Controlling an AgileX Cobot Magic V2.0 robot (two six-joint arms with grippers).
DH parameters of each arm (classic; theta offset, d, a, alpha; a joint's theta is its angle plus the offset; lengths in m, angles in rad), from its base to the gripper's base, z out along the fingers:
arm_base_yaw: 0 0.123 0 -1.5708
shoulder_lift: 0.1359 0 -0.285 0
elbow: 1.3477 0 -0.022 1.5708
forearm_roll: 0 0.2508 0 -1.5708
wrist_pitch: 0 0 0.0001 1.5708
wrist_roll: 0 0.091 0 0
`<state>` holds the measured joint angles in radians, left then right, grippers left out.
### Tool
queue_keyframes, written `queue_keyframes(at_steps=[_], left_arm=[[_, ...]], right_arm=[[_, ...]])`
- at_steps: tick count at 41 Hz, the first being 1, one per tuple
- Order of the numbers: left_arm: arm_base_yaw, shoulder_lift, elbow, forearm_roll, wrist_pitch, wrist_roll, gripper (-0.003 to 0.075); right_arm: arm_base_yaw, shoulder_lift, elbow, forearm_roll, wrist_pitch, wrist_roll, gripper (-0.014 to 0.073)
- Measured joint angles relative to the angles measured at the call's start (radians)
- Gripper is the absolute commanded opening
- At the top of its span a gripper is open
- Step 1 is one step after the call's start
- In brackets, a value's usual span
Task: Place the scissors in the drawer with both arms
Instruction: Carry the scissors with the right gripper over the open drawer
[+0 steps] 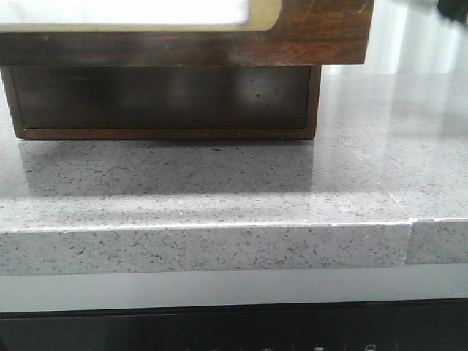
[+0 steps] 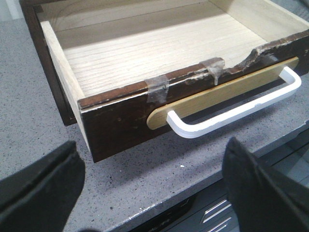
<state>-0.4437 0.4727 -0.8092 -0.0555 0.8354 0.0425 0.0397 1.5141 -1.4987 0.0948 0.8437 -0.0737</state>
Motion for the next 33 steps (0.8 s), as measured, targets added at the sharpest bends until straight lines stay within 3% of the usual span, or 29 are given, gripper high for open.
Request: queue_keyframes(at_steps=[14,33], left_arm=[[0.000,0.000,0.000,0.000,0.000,0.000,0.0564],[0.000,0.000,0.000,0.000,0.000,0.000,0.0564]], right_arm=[[0.059,-0.217,-0.039,0.004,-0.016,-0.052,0.0013],[0.382,-0.230,-0.173,0.074,0.023,-0.306,0.0013]])
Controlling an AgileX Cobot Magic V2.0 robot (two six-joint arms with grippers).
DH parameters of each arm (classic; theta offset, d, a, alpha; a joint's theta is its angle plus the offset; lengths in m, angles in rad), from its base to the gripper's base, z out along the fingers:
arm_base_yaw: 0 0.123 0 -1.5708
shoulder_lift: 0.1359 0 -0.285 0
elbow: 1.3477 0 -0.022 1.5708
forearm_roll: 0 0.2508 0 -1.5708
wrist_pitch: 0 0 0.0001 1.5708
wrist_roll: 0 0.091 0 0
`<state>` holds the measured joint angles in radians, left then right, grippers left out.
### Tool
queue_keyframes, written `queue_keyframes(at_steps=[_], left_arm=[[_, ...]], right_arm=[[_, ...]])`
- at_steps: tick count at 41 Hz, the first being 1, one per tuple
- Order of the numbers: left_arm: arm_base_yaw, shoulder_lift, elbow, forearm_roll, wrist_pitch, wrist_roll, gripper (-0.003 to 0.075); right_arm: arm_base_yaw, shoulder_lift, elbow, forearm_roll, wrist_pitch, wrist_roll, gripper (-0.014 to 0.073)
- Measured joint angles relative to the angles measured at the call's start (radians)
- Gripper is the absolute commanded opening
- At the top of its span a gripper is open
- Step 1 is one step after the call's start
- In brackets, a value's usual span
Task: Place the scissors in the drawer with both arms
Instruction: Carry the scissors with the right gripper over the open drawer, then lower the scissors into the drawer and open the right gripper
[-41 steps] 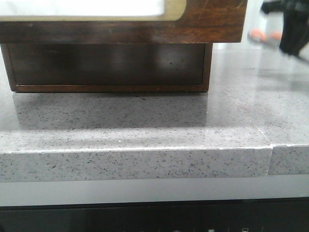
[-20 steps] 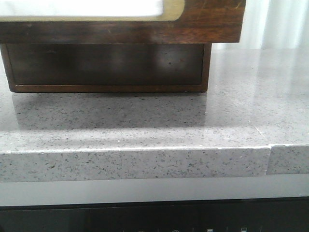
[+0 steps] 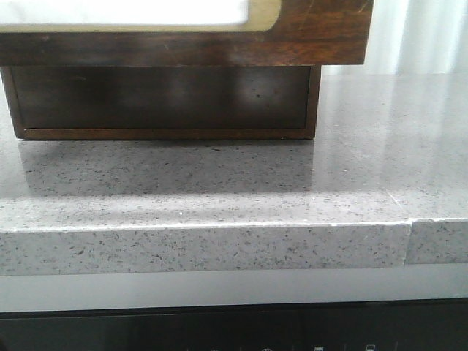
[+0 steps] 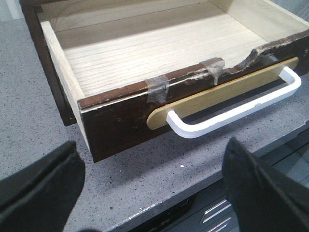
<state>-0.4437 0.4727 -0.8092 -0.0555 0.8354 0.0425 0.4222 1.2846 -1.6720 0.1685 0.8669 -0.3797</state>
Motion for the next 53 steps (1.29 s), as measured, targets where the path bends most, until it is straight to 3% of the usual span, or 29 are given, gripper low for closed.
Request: queue_keyframes(at_steps=[10,19,32,53], left_arm=[[0.000,0.000,0.000,0.000,0.000,0.000,0.0564],[0.000,0.000,0.000,0.000,0.000,0.000,0.0564],[0.000,0.000,0.000,0.000,0.000,0.000,0.0564],[0.000,0.000,0.000,0.000,0.000,0.000,0.0564]], right_arm=[[0.132,0.042,0.000,0.030,-0.008,-0.151,0.0016],[0.207,0.120,-0.002,0.032,-0.004,-0.187,0.0016],[0.211,0.283,-0.085,0.032,0.140,-0.251,0.0016],[0.211,0.419,-0.089,0.023,0.167,-0.307,0.0017]])
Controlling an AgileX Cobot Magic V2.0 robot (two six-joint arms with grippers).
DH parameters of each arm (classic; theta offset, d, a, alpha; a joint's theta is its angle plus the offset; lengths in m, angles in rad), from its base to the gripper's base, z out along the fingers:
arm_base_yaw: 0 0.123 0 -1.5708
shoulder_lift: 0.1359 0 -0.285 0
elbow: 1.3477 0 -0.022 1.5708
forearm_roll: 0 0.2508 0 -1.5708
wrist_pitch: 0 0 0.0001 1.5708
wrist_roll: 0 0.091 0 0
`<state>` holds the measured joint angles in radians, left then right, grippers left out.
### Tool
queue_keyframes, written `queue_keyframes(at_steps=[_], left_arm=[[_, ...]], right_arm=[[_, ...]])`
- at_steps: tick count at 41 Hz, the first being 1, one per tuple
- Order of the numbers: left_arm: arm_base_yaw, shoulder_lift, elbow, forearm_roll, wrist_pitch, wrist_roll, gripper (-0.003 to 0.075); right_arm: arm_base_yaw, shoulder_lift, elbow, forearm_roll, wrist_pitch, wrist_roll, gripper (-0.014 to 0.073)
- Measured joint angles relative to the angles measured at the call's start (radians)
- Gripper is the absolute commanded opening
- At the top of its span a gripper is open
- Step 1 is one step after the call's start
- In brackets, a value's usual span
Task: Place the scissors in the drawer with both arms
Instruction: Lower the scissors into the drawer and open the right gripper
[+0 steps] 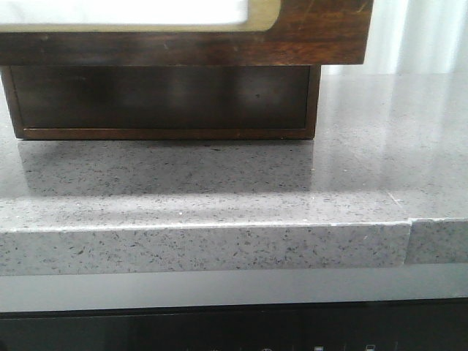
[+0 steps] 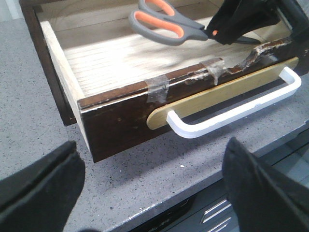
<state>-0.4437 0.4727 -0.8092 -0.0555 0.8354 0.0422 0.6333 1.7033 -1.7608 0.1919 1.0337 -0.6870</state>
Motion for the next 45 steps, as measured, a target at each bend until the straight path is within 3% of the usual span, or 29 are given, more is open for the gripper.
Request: queue_keyframes(at_steps=[6,13,16,45], left_arm=[[0.000,0.000,0.000,0.000,0.000,0.000,0.0564],[0.000,0.000,0.000,0.000,0.000,0.000,0.0564],[0.000,0.000,0.000,0.000,0.000,0.000,0.0564],[0.000,0.000,0.000,0.000,0.000,0.000,0.0564]], right_arm=[[0.000,0.005,0.000,0.000,0.008,-0.001,0.0094],[0.000,0.005,-0.001,-0.002,0.019,-0.001,0.0315],[0.000,0.005,-0.002,-0.002,0.019,-0.001,0.0368],[-0.002,-0.096,-0.002,-0.002,0.023,0.045,0.0373]])
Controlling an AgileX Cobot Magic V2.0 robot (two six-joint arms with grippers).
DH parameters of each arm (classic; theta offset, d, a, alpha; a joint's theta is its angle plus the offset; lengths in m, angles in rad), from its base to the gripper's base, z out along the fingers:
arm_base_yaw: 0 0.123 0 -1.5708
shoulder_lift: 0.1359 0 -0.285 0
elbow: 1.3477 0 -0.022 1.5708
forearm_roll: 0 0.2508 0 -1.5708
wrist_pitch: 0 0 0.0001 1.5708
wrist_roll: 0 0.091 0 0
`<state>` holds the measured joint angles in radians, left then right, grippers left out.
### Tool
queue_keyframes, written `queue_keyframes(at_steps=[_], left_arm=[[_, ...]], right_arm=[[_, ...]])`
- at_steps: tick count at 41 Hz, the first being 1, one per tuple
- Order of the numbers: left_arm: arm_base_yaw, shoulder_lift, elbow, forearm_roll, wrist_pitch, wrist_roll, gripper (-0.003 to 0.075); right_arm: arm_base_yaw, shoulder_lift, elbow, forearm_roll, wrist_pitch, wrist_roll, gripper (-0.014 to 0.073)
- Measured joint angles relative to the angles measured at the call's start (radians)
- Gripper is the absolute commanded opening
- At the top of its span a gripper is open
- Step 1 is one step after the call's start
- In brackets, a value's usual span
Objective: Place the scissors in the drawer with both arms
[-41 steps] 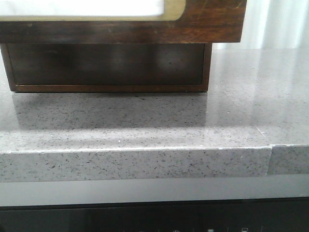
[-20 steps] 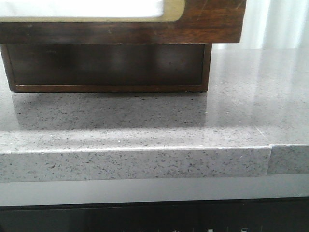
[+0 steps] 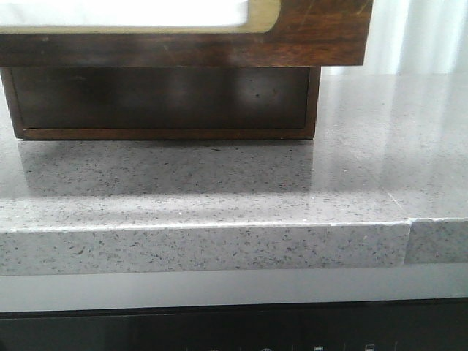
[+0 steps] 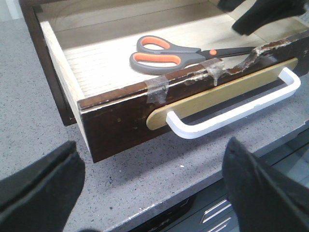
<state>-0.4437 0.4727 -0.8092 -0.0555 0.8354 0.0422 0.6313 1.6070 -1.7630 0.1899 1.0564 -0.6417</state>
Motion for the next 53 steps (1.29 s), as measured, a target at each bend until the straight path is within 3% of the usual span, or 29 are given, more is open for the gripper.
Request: queue_keyframes(at_steps=[17,41,53], left_arm=[[0.000,0.000,0.000,0.000,0.000,0.000,0.0564],[0.000,0.000,0.000,0.000,0.000,-0.002,0.0564],[0.000,0.000,0.000,0.000,0.000,-0.002,0.0564]], right_arm=[[-0.075,-0.258,0.064,-0.008,0.036,0.371,0.0373],[-0.077,-0.793,0.552,-0.008,-0.088,0.398,0.0373],[-0.077,-0.978,0.712,-0.008,-0.100,0.398,0.0373]])
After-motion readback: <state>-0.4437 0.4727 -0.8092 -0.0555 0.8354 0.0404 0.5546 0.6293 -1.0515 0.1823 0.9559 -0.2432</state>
